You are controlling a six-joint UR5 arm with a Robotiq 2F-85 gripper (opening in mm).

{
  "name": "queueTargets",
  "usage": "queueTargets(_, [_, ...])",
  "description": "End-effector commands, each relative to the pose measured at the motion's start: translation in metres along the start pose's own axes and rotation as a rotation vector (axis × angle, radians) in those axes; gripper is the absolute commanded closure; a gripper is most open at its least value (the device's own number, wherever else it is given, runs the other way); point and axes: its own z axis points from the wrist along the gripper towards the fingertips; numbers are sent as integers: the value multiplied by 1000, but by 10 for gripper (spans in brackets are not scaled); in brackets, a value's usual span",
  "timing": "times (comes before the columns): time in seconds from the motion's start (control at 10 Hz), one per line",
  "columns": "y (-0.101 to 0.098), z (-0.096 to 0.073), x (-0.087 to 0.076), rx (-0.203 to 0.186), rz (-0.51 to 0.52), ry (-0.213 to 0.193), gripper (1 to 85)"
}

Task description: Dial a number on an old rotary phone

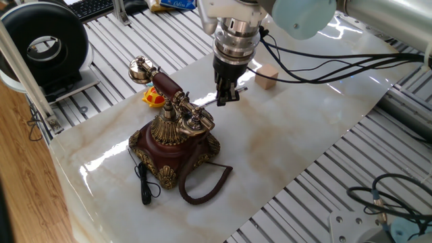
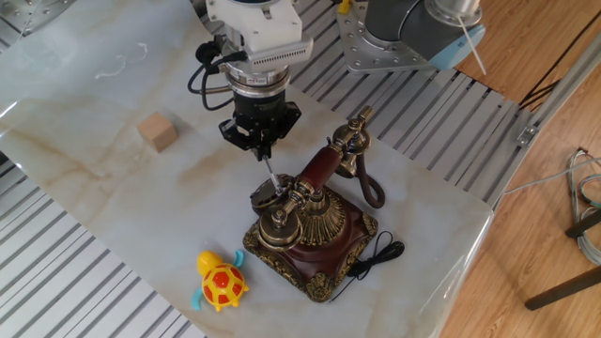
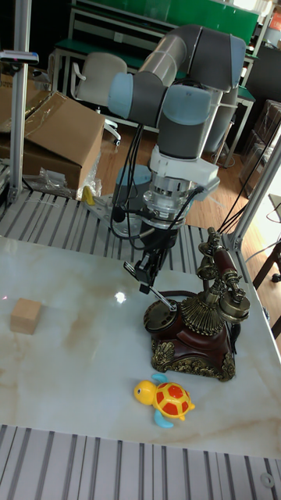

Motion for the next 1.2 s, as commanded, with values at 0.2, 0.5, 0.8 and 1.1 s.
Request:
queueTargets(0.2, [-9,7,1,4,-15,-10,843])
queueTargets(0.5, [-15,11,3,-1,-25,-9,843])
queueTargets(0.8, [-19,11,1,-1,-27,7,843])
queueTargets(1.1, [-20,13,0,-14,-24,-5,843])
